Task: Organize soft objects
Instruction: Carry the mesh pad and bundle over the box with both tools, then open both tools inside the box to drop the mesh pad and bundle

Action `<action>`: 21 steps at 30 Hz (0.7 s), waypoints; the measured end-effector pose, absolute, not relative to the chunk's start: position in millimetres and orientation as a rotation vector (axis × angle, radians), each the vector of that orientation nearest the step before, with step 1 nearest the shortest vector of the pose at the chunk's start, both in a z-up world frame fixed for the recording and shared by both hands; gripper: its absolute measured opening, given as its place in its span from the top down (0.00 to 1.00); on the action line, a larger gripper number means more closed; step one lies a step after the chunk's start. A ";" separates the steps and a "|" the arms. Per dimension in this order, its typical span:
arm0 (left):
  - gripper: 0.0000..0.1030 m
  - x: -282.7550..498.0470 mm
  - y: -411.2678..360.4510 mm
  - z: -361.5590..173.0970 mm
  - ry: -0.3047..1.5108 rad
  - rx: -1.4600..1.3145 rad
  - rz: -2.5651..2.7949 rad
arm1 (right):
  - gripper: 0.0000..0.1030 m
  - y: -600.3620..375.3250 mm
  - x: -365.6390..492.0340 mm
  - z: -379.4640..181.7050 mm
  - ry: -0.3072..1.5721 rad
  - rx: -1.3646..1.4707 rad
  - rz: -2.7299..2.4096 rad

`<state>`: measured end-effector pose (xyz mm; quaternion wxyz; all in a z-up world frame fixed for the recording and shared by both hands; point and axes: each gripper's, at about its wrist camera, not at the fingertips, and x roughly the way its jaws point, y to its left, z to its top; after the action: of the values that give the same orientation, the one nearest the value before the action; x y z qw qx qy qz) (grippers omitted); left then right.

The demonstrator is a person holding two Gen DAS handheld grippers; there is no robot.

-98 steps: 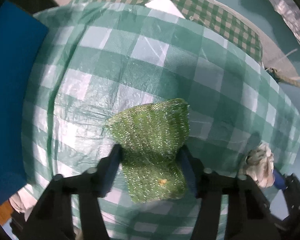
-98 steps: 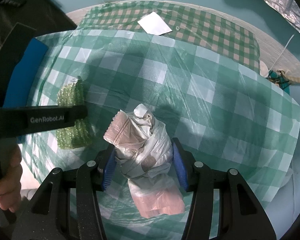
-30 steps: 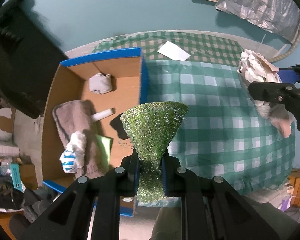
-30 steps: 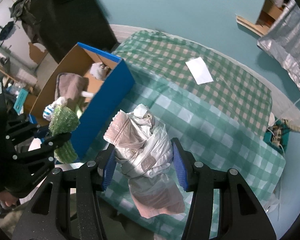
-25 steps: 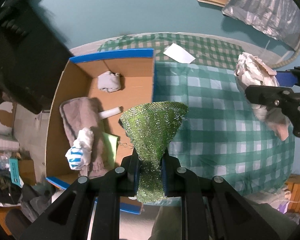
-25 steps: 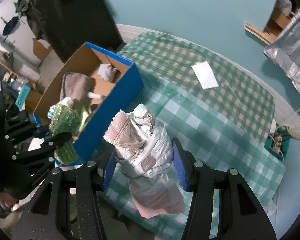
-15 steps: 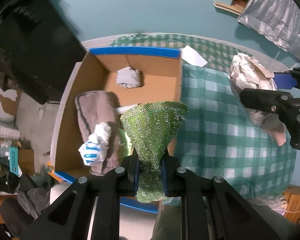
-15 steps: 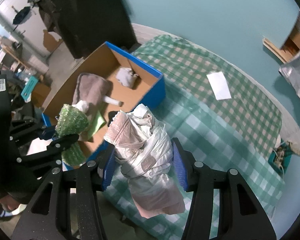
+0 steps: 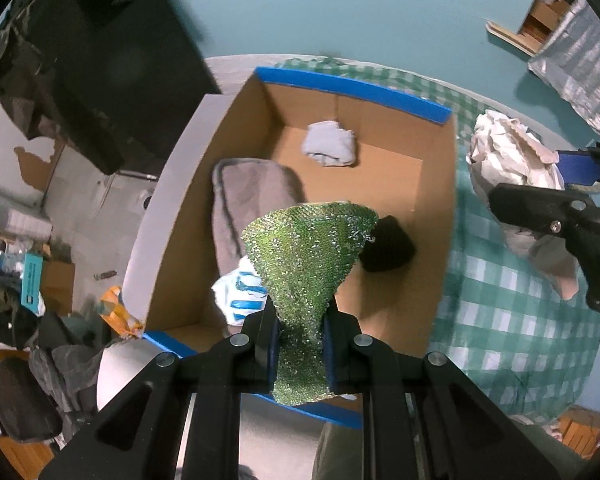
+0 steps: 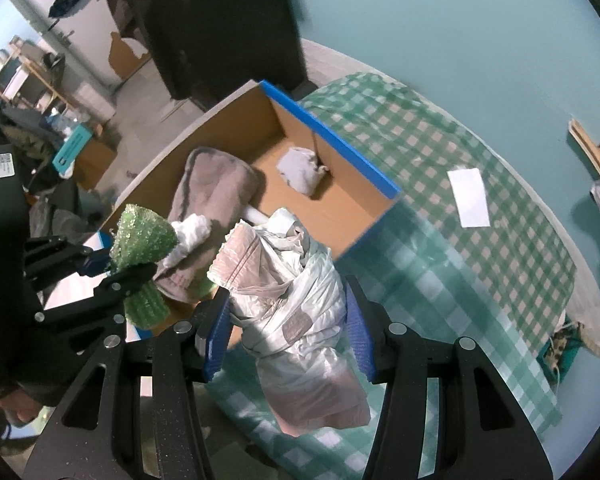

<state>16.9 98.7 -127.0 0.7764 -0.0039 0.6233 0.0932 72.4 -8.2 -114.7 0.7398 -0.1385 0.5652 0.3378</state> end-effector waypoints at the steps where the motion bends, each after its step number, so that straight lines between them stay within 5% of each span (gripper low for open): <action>1: 0.83 16.8 103.7 -128.9 1.351 -0.016 0.210 | 0.50 -2.4 73.3 -117.7 1.246 -0.307 0.748; 21: 0.83 21.7 159.5 -167.3 1.409 -0.071 0.294 | 0.50 61.6 83.5 -158.1 1.342 -0.297 0.752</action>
<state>21.7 159.5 -167.3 0.7515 -0.0327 0.6451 0.1344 83.5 61.6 -158.1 0.7085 -0.1337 0.6045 0.3388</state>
